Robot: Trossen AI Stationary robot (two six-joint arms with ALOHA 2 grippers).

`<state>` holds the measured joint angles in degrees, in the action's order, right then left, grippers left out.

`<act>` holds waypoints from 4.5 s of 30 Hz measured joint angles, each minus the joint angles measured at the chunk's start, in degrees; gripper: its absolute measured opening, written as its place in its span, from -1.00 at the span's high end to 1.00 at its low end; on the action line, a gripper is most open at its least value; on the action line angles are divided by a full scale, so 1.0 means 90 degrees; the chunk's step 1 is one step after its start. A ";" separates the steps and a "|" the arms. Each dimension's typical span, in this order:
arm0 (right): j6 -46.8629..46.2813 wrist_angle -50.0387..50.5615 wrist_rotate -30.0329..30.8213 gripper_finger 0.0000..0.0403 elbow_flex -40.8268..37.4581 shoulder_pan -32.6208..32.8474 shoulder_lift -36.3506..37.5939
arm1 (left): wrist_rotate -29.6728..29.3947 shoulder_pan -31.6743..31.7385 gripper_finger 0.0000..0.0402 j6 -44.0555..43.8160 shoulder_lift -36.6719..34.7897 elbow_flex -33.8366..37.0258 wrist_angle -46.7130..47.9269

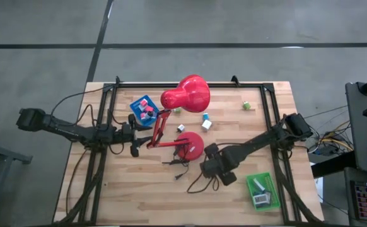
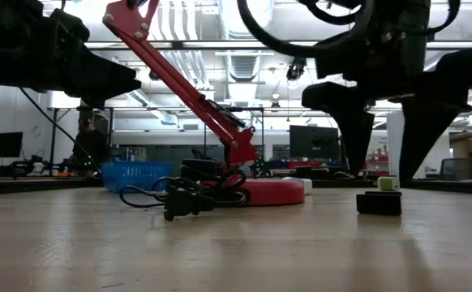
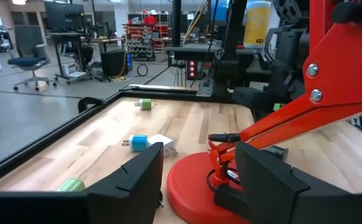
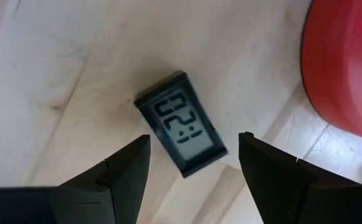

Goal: Pick & Place Office items
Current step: Put the black digital clock into the green bin

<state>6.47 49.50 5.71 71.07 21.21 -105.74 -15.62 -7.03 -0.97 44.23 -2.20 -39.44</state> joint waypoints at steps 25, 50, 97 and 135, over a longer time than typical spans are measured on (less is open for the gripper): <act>0.0788 -0.0629 -0.0458 -0.18 -0.0520 -0.0257 -0.0109 | -0.0007 0.0005 -0.01 0.0207 -0.0012 -0.0002 -0.0291; 0.0446 -0.1404 -0.0362 0.34 -0.0850 -0.0095 -0.0092 | -0.0019 0.0005 -0.01 0.0255 -0.0029 -0.0002 -0.0282; -0.0542 -0.3595 0.0153 0.34 -0.0793 0.0949 -0.0126 | -0.1055 -0.4144 -0.01 -0.1805 -0.0267 0.0062 0.1240; -0.7362 0.3330 -0.0549 0.34 0.1326 0.3467 0.0039 | -0.1411 -0.4143 -0.01 -0.1383 -0.0267 0.0063 0.1239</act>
<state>-59.78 79.47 0.76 83.00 52.41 -105.38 -28.32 -44.31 -13.42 41.82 -1.63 -28.29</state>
